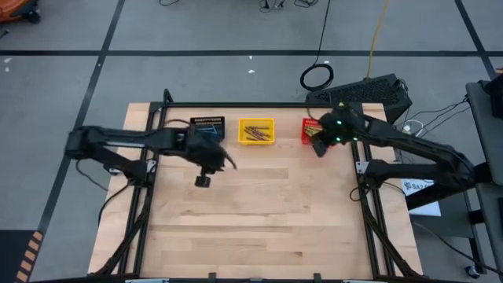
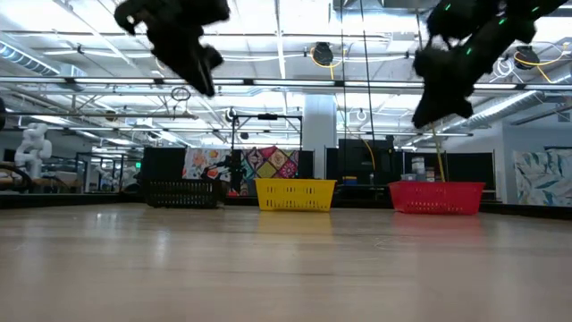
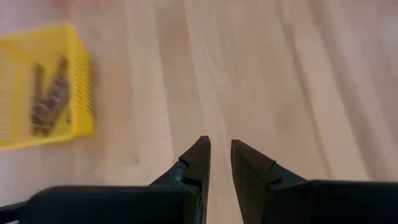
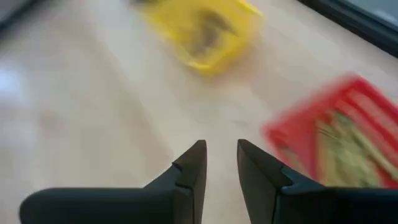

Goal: Sort crayons
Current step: Return to Home Position

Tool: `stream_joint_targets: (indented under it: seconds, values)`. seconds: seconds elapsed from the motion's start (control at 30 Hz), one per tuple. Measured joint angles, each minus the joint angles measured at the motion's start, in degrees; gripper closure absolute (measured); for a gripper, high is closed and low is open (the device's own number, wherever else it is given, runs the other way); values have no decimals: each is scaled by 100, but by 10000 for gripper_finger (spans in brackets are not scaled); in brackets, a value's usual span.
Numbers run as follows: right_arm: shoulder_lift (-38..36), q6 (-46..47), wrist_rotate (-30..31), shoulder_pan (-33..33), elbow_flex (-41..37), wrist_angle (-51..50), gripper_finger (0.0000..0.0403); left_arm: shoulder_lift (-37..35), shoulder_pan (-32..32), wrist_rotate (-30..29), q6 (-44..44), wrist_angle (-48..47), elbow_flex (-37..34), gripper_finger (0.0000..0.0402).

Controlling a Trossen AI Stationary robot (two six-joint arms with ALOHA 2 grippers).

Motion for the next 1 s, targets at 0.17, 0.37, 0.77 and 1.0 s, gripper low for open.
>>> stream_joint_targets:
  seconds: [0.17,0.37,0.77,1.0]
  values:
    - [-968,-250,-856,193,0,498,325,-1192,-24,-2,-276,732,-572,338]
    - [-1819,-312,-861,277,0,554,325,-2350,-22,-198,-464,1215,-1123,338]
    - [-3430,-161,-704,277,-2,127,325,-4042,-177,-864,-537,2278,-2334,338]
    - [-4112,-679,-718,280,-32,260,325,-4825,-223,-988,-663,3007,-3350,338]
